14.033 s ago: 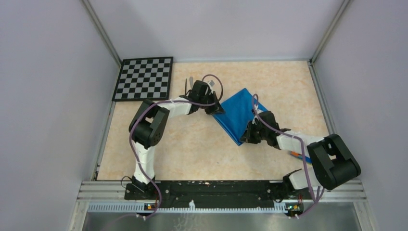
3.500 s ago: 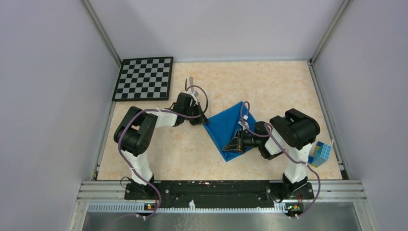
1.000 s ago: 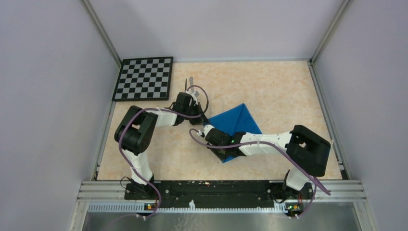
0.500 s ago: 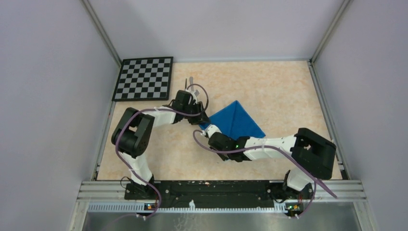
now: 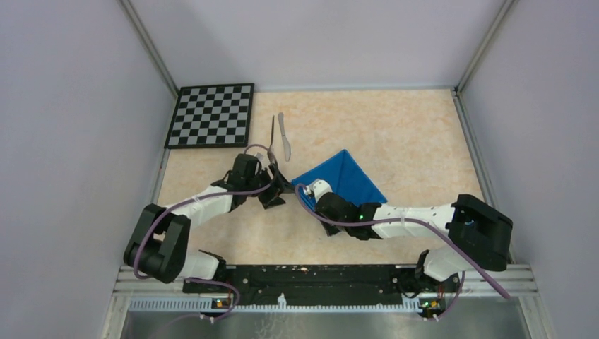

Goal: Fold the napkin into a case and place the utensils inside
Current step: Pick up the upper triangle-folded napkin from the center of the board.

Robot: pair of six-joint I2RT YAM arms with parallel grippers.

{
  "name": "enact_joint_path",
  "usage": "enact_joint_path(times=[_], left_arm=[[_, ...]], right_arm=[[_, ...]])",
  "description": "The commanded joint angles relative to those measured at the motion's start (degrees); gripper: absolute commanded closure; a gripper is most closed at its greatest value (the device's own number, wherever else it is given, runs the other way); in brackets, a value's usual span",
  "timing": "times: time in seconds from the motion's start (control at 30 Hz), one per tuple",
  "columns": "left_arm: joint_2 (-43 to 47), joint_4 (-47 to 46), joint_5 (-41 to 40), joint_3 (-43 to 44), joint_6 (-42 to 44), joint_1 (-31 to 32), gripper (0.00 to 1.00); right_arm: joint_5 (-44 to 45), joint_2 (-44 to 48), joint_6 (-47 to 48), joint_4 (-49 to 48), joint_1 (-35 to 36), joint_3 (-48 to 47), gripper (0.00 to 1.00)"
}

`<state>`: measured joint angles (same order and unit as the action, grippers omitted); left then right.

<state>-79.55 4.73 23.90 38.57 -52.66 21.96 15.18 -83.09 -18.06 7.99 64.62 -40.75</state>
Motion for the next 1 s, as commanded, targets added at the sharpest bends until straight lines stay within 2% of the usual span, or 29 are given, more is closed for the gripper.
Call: enact_joint_path(times=[0.0, 0.1, 0.3, 0.53, 0.8, 0.97], left_arm=[[0.8, -12.2, 4.2, -7.9, -16.2, 1.3, 0.28], [-2.3, -19.8, 4.1, -9.7, -21.2, 2.9, 0.29], [-9.4, -27.9, 0.4, -10.9, -27.4, 4.2, 0.33], [-13.1, -27.5, -6.2, -11.1, -31.5, 4.9, 0.47], [-16.1, -25.9, -8.7, -8.8, -30.6, 4.9, 0.49], [-16.5, -22.4, -11.2, -6.6, -27.8, 4.8, 0.59]], right_arm=[[-2.0, 2.7, -1.0, -4.0, -0.5, 0.5, 1.0], [-2.3, 2.7, -1.0, -4.1, -0.5, 0.3, 1.0], [-2.4, 3.1, -1.0, -3.8, -0.6, 0.2, 1.0], [-2.6, 3.8, -1.0, -3.6, -1.0, 0.2, 1.0], [-3.1, 4.2, -0.8, -3.5, -1.2, 0.3, 1.0], [-3.3, 4.2, -0.8, -3.5, -1.2, 0.6, 1.0]])
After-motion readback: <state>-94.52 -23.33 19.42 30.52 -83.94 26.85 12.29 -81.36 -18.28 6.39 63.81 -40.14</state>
